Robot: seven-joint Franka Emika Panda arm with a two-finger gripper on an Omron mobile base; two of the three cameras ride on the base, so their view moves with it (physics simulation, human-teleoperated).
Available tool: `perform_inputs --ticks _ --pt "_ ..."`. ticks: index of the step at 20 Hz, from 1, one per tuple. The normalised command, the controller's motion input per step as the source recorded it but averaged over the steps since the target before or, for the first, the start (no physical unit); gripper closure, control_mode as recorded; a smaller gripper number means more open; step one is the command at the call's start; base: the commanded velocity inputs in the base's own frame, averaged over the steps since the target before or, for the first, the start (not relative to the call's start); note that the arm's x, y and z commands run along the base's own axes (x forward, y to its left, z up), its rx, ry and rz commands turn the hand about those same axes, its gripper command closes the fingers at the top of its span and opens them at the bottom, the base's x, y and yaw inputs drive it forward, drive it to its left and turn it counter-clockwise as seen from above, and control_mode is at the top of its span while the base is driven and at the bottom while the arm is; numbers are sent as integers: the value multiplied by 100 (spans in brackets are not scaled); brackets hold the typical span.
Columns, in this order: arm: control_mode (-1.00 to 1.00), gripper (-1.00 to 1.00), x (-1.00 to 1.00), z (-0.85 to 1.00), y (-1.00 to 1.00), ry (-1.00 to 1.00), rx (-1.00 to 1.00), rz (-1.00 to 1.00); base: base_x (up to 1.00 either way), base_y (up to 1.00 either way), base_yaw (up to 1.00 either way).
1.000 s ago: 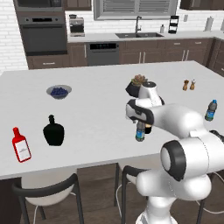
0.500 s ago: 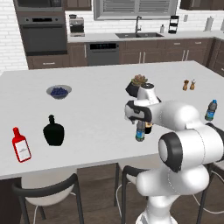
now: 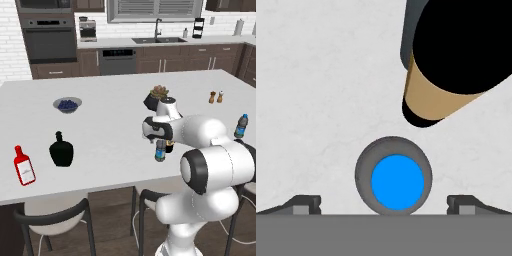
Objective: Move the plastic bottles in the middle to the plastics group, and the glass bottles in the middle to the glass group.
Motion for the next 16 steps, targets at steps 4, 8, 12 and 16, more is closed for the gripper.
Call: perform_inputs --ticks 4,8,12,16 --pt "-100 -100 2 -2 0 0 0 0 0 0 0" --pt "-100 -100 8 -3 0 -1 0 0 0 0 0" --pt "-100 -100 6 -7 -2 0 0 0 0 0 0" --pt "-100 -100 4 -10 -3 0 0 0 0 0 0"
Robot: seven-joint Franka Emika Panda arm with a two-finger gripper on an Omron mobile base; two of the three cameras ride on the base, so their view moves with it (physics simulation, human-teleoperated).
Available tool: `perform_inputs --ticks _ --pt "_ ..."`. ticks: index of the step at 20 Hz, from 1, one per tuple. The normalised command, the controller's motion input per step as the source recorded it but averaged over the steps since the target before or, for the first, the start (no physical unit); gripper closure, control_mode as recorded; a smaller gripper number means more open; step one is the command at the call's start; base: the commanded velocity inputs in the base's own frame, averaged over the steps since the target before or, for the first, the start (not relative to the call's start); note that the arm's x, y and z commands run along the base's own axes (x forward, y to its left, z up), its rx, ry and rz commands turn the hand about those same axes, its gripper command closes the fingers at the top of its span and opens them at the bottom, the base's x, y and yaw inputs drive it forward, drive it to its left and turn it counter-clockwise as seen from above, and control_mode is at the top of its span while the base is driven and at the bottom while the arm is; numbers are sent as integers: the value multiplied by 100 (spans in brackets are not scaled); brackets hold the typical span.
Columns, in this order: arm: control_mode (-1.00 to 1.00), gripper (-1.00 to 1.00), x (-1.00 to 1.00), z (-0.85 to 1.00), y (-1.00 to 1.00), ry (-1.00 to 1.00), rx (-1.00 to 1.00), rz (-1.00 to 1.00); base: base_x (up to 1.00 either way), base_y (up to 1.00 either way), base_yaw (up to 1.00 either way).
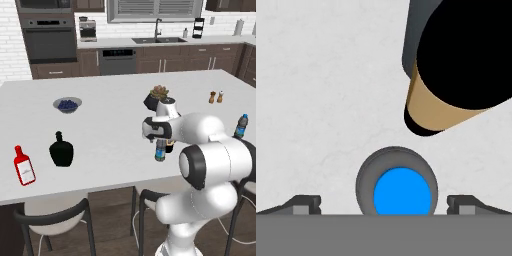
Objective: Move the plastic bottles in the middle to the plastics group, and the glass bottles in the middle to the glass group.
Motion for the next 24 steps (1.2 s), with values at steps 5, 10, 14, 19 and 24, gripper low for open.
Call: perform_inputs --ticks 5,10,14,19,24 --pt "-100 -100 0 -6 0 0 0 0 0 0 0" --pt "-100 -100 0 0 0 -2 0 0 0 0 0" --pt "-100 -100 0 0 0 -4 0 0 0 0 0" --pt "-100 -100 0 -6 -4 -2 0 0 0 0 0" --pt "-100 100 0 -5 0 0 0 0 0 0 0"
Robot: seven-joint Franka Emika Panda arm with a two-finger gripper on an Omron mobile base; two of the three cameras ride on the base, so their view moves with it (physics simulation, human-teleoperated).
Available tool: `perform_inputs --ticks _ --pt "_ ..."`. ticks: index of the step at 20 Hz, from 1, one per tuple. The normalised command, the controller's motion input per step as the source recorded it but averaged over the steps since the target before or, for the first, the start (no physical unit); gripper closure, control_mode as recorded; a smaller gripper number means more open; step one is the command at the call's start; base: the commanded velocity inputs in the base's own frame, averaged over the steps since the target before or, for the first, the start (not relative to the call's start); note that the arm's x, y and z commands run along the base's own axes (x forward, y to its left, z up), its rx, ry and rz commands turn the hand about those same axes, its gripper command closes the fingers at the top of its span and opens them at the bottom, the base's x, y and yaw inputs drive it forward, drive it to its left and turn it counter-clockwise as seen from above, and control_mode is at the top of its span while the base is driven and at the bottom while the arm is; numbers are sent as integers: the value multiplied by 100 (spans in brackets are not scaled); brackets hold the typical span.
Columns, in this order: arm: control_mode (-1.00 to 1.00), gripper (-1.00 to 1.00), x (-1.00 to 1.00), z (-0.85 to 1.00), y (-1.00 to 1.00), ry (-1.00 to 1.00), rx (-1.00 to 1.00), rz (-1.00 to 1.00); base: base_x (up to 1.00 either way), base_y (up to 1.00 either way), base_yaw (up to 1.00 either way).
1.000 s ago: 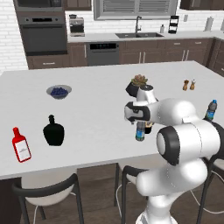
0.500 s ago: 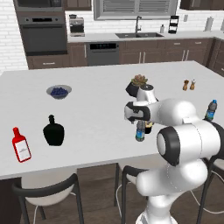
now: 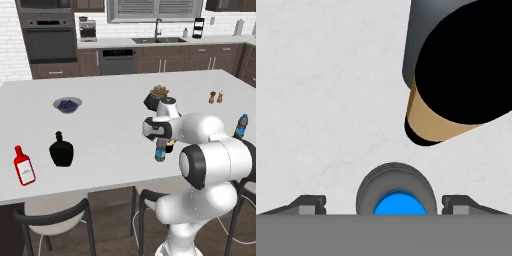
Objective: Move the plastic bottles in the middle to the plastics group, and the glass bottles in the middle to the glass group.
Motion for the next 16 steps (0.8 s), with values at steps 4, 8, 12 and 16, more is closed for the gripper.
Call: perform_inputs --ticks 4,8,12,16 --pt "-100 100 0 0 0 0 0 0 0 0 0" --pt "-100 100 -31 3 -11 -5 0 0 0 0 0" --pt "-100 100 -88 31 -29 -3 0 0 0 0 0" --pt "-100 100 -93 39 -57 0 0 0 0 0 0"
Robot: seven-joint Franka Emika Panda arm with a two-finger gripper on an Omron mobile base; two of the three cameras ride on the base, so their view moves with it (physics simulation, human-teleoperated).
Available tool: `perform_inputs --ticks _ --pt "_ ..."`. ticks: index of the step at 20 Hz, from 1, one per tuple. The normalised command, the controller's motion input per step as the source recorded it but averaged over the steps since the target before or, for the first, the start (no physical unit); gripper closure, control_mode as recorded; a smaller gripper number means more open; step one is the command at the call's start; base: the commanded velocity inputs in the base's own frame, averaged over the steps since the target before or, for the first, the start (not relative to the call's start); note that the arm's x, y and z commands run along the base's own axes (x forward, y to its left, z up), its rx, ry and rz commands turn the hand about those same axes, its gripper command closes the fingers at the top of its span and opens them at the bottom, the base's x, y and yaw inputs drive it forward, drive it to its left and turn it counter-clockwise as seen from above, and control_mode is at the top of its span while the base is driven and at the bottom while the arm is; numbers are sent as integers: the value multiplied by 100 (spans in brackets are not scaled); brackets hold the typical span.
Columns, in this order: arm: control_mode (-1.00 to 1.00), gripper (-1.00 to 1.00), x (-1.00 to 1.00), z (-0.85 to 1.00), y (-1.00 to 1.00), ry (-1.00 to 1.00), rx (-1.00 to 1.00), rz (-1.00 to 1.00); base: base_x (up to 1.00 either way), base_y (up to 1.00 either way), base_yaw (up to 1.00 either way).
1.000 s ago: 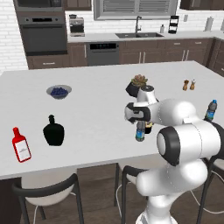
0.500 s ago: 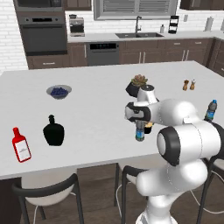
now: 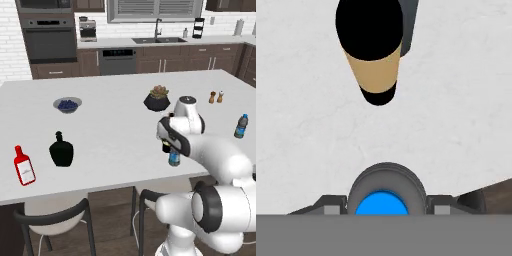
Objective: Move the plastic bottles in the middle to the plastics group, and the glass bottles in the middle to the glass group.
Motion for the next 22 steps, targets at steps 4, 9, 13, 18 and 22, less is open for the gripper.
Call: perform_inputs --ticks 4,9,13,18,22 --pt "-100 100 -50 39 -75 1 0 0 0 0 0" --pt "-100 100 -4 46 -94 4 -3 0 0 0 0" --pt "-100 100 4 50 -100 1 -1 -1 0 0 0" --pt "-100 100 12 43 -100 0 0 -3 0 0 0" --pt "-100 100 2 38 -100 0 0 -4 0 0 0"
